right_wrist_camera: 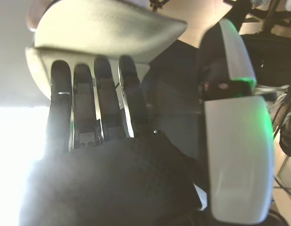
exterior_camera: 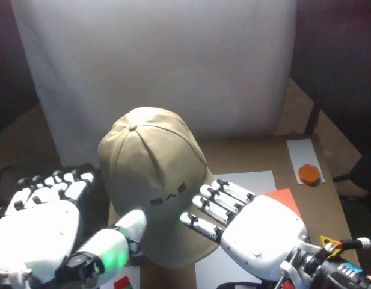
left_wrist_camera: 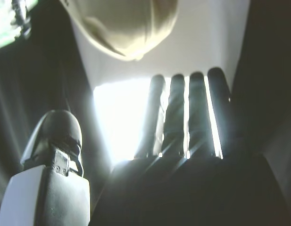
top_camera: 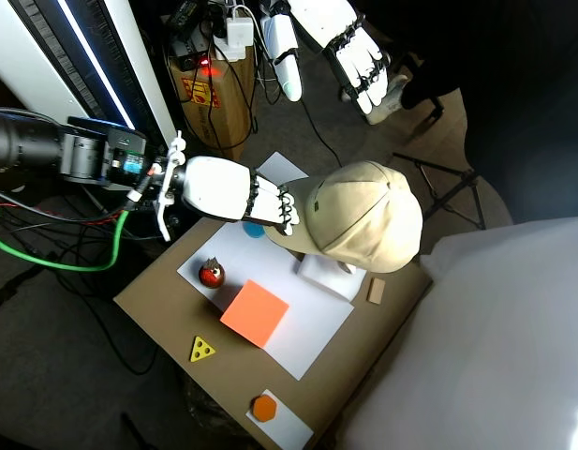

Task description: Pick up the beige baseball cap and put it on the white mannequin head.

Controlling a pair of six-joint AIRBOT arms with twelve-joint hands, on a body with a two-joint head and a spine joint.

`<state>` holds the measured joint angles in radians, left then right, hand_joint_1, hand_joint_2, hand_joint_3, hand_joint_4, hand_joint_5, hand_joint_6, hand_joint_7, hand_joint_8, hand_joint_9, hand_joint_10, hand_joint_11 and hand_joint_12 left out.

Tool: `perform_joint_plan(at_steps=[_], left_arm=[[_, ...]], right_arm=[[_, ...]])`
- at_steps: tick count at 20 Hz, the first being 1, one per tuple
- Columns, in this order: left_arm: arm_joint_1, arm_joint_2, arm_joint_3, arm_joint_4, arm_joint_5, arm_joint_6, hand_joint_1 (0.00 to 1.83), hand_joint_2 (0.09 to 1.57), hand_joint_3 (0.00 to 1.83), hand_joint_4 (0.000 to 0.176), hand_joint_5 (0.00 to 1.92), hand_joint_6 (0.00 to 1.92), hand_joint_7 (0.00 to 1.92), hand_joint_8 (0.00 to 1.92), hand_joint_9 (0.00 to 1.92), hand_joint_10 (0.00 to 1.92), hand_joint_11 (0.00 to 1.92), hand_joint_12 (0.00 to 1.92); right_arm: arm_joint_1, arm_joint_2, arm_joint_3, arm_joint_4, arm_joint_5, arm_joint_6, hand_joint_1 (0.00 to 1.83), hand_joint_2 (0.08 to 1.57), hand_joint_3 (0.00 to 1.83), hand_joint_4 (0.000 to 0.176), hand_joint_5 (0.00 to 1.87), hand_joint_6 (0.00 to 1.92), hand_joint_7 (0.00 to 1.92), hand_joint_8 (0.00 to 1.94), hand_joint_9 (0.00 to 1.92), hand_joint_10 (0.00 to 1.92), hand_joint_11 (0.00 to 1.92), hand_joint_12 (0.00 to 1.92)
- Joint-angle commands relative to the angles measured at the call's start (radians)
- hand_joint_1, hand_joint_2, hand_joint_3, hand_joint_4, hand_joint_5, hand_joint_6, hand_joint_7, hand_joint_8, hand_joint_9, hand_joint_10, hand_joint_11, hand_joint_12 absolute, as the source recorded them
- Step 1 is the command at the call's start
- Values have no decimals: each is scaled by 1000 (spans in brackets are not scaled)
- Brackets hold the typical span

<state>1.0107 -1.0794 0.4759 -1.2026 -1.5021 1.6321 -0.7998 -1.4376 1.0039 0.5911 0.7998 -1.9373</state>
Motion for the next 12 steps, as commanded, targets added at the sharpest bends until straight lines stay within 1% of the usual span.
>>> perform_joint_plan(at_steps=[1,2,4,5,6,7,8,9,10,11,12], left_arm=[[-28,7,-12,63,-58,21,0,1179,0,0,239,5,201,5,160,6,0,502],[-56,12,-28,25,-54,52,0,1179,0,0,239,5,201,4,160,6,0,503],[-107,20,-55,-33,-45,105,0,1178,0,0,229,0,206,6,155,3,0,505],[-130,21,-65,-54,-40,123,0,1178,0,0,227,0,207,6,153,2,0,505],[-155,21,-73,-72,-29,143,0,1178,0,0,217,0,193,0,149,0,0,506],[-185,22,-82,-108,-9,177,0,1179,0,0,188,0,157,0,132,0,0,488],[-203,24,-92,-122,-5,195,0,1180,0,0,189,1,168,4,148,4,0,534],[-218,27,-102,-132,-6,200,0,1177,0,1,229,4,219,6,202,9,0,626],[-232,28,-110,-148,-6,202,0,1172,0,3,293,6,284,6,279,9,11,767],[-248,27,-117,-156,-7,202,0,1171,0,2,336,3,349,4,381,15,61,851],[-261,27,-122,-163,-8,209,19,1172,0,0,459,9,523,21,565,57,237,903]], right_arm=[[25,22,-31,-36,105,-19,497,943,0,88,62,3,5,0,0,0,0,177],[40,54,-64,4,99,-37,496,936,0,89,57,2,0,0,0,0,0,140],[75,113,-114,138,57,-90,494,932,0,90,57,2,0,0,0,0,0,152],[115,159,-144,315,8,-177,495,929,0,90,58,1,1,0,0,0,0,214],[144,192,-159,487,-39,-242,496,930,0,90,59,1,19,1,0,0,0,322],[173,230,-169,644,-74,-287,499,944,1,89,98,2,105,7,59,3,0,551],[189,250,-174,727,-80,-311,499,959,2,84,149,4,213,8,172,12,0,843],[206,272,-182,773,-78,-324,497,972,3,78,208,7,337,10,327,34,60,1051],[214,286,-190,793,-74,-331,503,991,4,60,291,10,494,23,548,94,221,1188],[224,306,-199,836,-75,-334,545,1001,2,34,380,11,634,24,693,265,412,1297],[233,322,-205,883,-93,-342,644,1006,1,0,561,15,774,80,674,831,581,1514]])
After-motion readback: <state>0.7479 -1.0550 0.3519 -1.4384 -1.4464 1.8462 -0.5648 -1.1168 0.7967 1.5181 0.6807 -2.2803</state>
